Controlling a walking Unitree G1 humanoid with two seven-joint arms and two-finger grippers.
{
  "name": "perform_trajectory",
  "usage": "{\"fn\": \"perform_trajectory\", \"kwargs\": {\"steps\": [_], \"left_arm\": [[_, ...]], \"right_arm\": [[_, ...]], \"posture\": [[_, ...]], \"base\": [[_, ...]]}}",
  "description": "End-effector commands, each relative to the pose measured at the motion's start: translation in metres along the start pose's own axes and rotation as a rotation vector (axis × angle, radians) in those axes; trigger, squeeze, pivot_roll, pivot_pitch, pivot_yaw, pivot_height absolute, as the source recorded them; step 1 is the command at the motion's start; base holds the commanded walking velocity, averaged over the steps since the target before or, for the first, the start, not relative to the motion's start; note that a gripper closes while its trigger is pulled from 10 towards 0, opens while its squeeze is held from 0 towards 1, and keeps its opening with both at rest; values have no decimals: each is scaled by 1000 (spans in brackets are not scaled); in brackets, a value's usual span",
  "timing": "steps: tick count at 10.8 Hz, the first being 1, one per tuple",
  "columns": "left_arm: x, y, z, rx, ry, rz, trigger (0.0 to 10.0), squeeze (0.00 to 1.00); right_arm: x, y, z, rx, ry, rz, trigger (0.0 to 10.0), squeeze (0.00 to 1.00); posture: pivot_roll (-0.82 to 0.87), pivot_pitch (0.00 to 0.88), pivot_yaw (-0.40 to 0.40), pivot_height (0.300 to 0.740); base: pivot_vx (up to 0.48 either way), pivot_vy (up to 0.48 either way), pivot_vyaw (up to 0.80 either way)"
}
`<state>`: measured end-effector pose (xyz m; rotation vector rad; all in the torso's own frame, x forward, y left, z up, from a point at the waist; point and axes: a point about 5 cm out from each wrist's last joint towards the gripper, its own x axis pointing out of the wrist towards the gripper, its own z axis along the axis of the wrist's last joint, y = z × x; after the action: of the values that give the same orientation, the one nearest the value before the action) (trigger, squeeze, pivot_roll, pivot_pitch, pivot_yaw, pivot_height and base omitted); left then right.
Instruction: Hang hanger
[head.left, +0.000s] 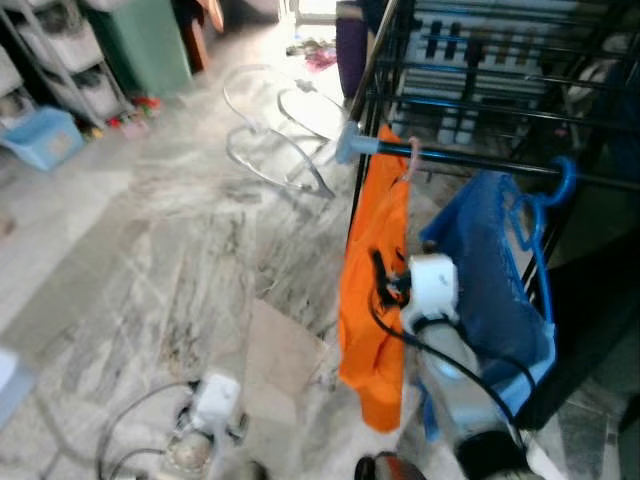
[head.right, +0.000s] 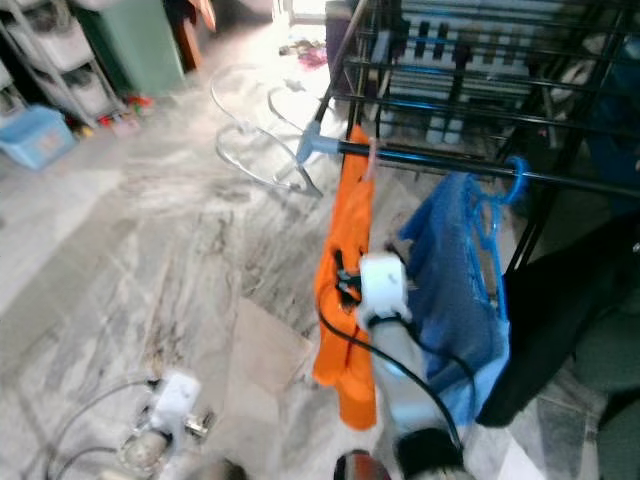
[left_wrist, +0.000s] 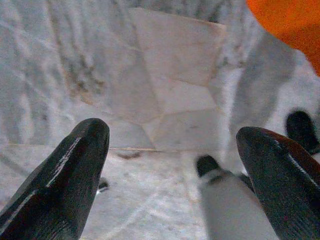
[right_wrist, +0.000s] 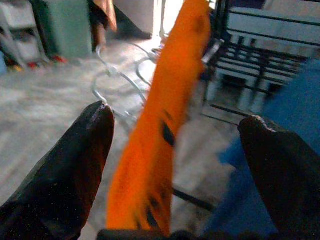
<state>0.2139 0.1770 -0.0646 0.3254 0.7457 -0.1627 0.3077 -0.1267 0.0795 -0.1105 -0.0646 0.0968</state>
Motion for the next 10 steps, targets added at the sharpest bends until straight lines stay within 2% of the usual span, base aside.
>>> {"fn": "perform_trajectory", "kwargs": {"steps": [1, 10], "left_arm": [[0, 6, 1, 4, 1, 24, 10000, 0], [1, 9, 4, 4, -13, 29, 10000, 0]], "right_arm": [[-1, 2, 0, 14, 3, -3, 10000, 1000], [-3, 0, -7, 3, 29, -7, 10000, 1000]], "posture": [[-170, 117, 28, 740], [-175, 118, 30, 740]], "base": [[-274, 0, 0], [-317, 0, 0]]}}
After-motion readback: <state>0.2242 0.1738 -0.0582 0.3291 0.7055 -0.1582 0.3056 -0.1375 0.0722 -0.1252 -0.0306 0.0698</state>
